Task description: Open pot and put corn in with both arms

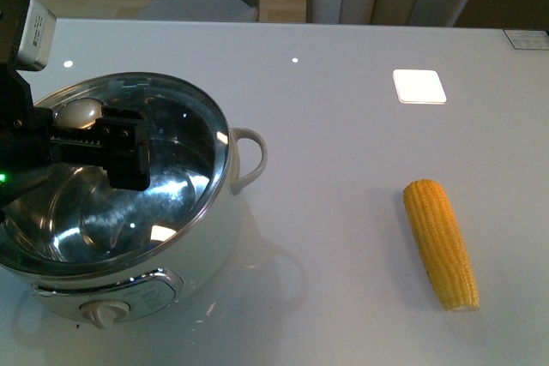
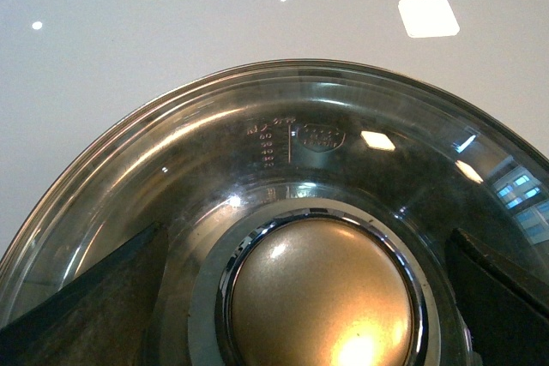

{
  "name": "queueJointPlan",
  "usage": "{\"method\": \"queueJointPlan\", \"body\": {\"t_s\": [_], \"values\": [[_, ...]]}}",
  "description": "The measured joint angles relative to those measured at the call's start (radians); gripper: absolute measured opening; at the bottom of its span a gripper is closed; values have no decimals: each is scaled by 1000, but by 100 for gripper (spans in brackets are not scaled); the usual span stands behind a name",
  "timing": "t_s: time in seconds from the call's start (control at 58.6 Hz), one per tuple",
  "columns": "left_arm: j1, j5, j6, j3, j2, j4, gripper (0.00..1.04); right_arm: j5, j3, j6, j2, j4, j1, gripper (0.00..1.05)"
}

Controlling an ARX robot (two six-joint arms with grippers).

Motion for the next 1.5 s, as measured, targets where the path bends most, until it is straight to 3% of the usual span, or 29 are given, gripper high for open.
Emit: {"method": "queueJointPlan", "body": {"t_s": [0.051, 0.375, 0.819, 1.228, 1.347, 1.501], "values": [[0, 1, 0, 1, 2, 2, 92, 0, 0, 0, 0, 0, 0, 96], [-3, -11, 6, 1, 4, 21, 46, 0, 0, 0, 0, 0, 0, 96], [-17, -37, 13, 0, -19, 3, 45, 0, 0, 0, 0, 0, 0, 96], [-15, -48, 45, 8, -271, -168, 45, 0, 0, 0, 0, 0, 0, 96], [62, -3, 44, 44, -376, -227, 45, 0, 0, 0, 0, 0, 0, 96], [315, 100, 69, 47, -467, -230, 45, 0, 0, 0, 0, 0, 0, 96]]}}
